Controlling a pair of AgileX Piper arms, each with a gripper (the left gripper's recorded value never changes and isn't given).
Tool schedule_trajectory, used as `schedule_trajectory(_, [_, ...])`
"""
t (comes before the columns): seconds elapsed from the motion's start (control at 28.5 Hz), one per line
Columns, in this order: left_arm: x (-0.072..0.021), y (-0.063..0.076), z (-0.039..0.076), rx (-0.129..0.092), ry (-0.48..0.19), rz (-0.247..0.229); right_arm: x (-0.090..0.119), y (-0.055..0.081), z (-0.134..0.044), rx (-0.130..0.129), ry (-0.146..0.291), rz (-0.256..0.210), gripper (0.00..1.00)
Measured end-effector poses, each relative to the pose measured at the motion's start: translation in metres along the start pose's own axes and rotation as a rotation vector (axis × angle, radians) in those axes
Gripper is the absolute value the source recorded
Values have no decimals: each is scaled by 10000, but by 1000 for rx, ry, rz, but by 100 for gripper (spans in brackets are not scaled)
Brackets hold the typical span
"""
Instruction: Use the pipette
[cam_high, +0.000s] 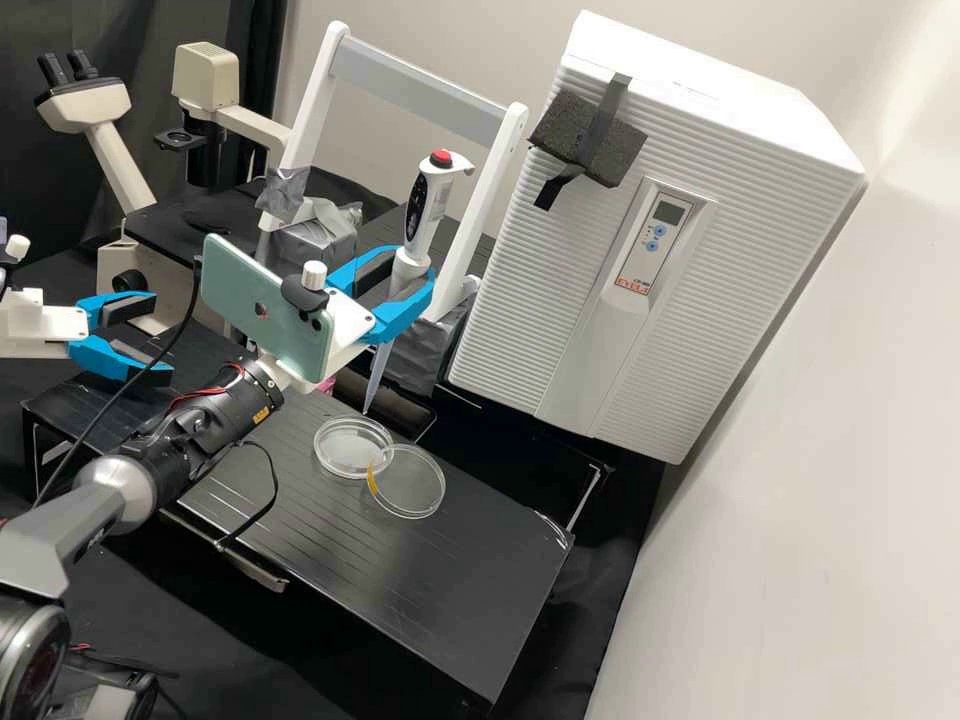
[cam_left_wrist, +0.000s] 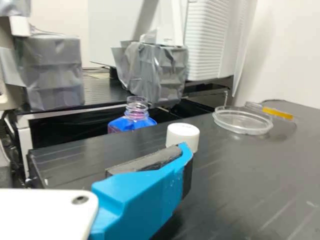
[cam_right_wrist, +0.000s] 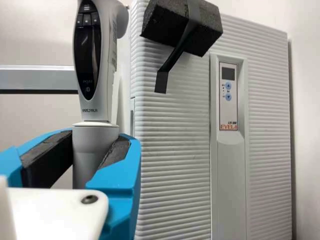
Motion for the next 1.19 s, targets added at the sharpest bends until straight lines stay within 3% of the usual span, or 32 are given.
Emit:
schedule_trajectory(0.11, [7, -16, 7, 7, -15, -4, 0, 1, 2, -27, -2, 1, 0])
schedule_trajectory(0.25, [11, -26, -14, 10, -15, -5, 0, 1, 3, -43, -4, 1, 0])
schedule_trajectory(0.81, [-13, 27, -68, 18, 1, 13, 7, 8, 7, -45, -19, 4, 0])
schedule_trajectory(0.95, [-41, 181, -61, 30, 0, 72, 84, 33, -85, -23, -3, -3, 0])
schedule_trajectory(1.19, [-1, 651, 9, 71, -24, 241, 412, 44, -449, 88, 69, -39, 0])
